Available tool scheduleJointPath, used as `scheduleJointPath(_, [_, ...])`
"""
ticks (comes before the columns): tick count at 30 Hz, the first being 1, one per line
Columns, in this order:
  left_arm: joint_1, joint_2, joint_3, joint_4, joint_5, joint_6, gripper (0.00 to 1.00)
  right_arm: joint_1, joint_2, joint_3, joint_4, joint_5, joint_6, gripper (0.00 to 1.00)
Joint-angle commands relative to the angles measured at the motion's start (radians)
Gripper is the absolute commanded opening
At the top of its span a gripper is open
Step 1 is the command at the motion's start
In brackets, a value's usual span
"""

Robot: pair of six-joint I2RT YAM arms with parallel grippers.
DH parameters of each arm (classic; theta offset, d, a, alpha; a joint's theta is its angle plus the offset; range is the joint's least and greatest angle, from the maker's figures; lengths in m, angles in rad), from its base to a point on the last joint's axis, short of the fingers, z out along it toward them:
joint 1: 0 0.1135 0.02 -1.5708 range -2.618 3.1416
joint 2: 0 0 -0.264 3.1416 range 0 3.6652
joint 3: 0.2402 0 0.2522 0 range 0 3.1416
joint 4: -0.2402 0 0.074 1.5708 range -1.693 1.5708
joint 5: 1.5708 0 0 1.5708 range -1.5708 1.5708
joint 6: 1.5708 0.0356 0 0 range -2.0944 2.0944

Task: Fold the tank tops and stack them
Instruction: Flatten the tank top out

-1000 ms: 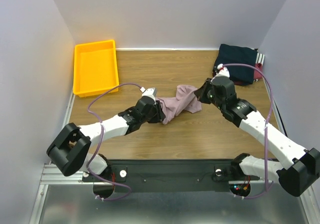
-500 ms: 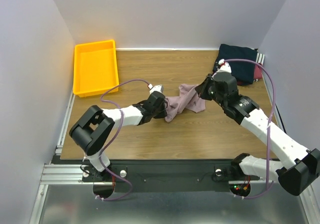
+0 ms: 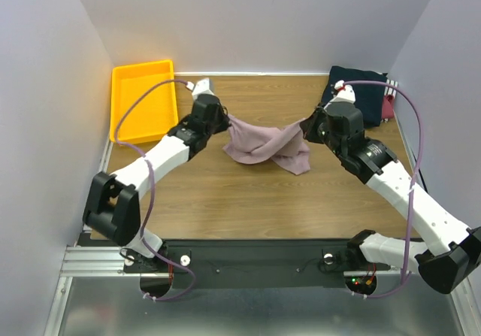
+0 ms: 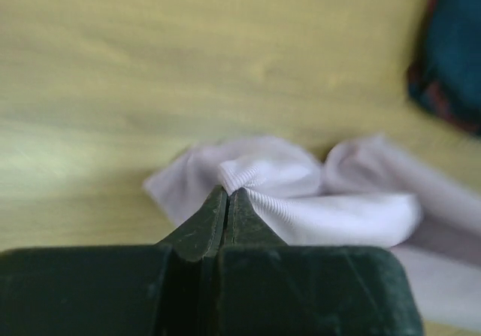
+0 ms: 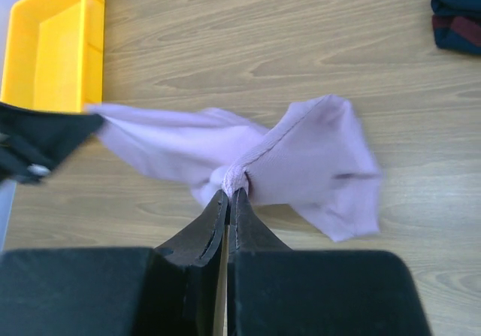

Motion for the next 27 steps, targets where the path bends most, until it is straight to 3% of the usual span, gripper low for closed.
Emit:
scheduleJointPath(1, [0.025,-0.127,0.115,-0.047,-0.079,0.055,0.00,0.005,-0.051,0.080,-0.002,0.054,-0.030,0.00])
scheduleJointPath(7, [0.118,-0.056,0.267,-0.101,-0.053,0.067,0.00,0.003,-0.053,0.129,-0.033,0.103,-0.053,0.00])
scheduleJointPath(16, [0.235,0.313,0.486,-0.129,0.109,0.069,0.00,-0.004,0.059,0.066,-0.035,0.108,-0.044,0.00])
scheduleJointPath(19, [0.238,0.361,0.509,-0.114,0.140,0.082,0.13,-0.015,0.079,0.028,-0.035,0.182,-0.044,0.00])
scheduleJointPath(20, [0.238,0.354,0.498,-0.083,0.145,0.079,0.27,-0.021,0.085,0.006,-0.035,0.213,-0.052,0.00])
scheduleJointPath(23, [0.237,0.294,0.442,-0.040,0.157,0.067,0.47,-0.116,0.133,-0.011,-0.035,0.235,-0.062,0.00])
scheduleJointPath(27, [0.209,0.178,0.324,-0.016,0.140,0.052,0.51,-0.204,0.180,-0.014,-0.032,0.141,-0.049,0.00])
